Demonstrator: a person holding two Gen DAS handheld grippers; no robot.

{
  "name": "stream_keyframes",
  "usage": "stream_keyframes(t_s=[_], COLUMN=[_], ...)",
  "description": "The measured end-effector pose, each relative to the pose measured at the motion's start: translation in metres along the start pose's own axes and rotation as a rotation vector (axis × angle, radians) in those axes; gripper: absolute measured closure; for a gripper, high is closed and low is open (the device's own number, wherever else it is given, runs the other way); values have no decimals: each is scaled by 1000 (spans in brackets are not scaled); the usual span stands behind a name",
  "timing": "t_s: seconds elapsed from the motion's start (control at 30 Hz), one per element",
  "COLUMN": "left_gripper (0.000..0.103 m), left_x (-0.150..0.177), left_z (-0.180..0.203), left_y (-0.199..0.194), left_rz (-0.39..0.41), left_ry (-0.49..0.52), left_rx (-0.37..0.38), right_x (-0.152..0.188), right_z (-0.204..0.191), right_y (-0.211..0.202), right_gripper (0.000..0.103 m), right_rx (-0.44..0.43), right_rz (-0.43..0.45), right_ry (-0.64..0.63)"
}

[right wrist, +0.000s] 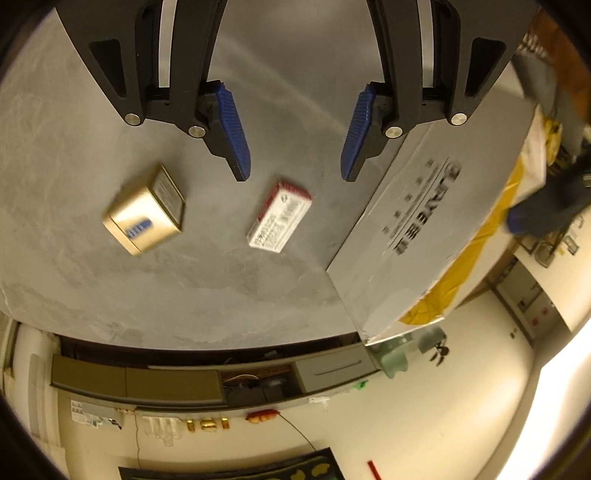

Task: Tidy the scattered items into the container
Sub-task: 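Move both open tools back to the staples box and gold box, then grasp the red-and-white staples box with left tool while right tool grasps the gold box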

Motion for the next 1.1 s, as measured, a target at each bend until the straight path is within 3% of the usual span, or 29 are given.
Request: stream_keyframes(t_s=[0.1, 0.27, 0.3, 0.33, 0.4, 0.57, 0.63, 0.67, 0.7, 0.8, 0.9, 1.0, 1.1], left_gripper=[42, 42, 42, 42, 42, 42, 42, 42, 42, 38, 33, 33, 33], left_x=[-8, -17, -18, -18, -19, -17, -15, -14, -12, -6, 5, 18, 33], left_z=[-12, -32, -35, -36, -38, -35, -29, -26, -23, -9, 11, 28, 44], left_y=[-9, -15, -16, -17, -19, -21, -20, -20, -19, -16, -5, 10, 26], left_rz=[25, 36, 37, 39, 40, 32, 24, 21, 19, 9, -27, -76, -137], left_ry=[-32, -89, -98, -103, -106, -115, -107, -97, -87, -43, 29, 104, 159], left_rx=[12, 21, 24, 29, 39, 69, 75, 76, 75, 75, 88, 96, 128], right_x=[-16, -31, -28, -26, -19, 37, 55, 60, 58, 35, 4, -9, -15], right_z=[-3, 3, 4, 3, -1, -17, -22, -22, -20, -3, 33, 66, 82], right_y=[28, 81, 86, 85, 76, 35, 18, 5, -8, -35, -48, -39, -25], right_gripper=[46, 47, 60, 66, 93, 92, 77, 64, 58, 47, 45, 45, 45], right_rx=[81, 287, 292, 284, 281, 127, 32, 4, -1, 78, 195, 254, 246], right_rz=[-17, -65, -72, -67, -68, -147, -184, -183, -160, -65, -4, -32, -52], right_ry=[-3, -81, -93, -103, -134, -157, -156, -171, -197, -264, -301, -331, -366])
Point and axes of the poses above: each gripper's, at about its wrist camera, not at the fingertips, and y roughly the way its jaws point, z to its right, x to its underside, the point moved 7 cm from there along y, roughly the way its jaws point, and after that the axes turned 3 degrees about -x, right-handed, at the moved point
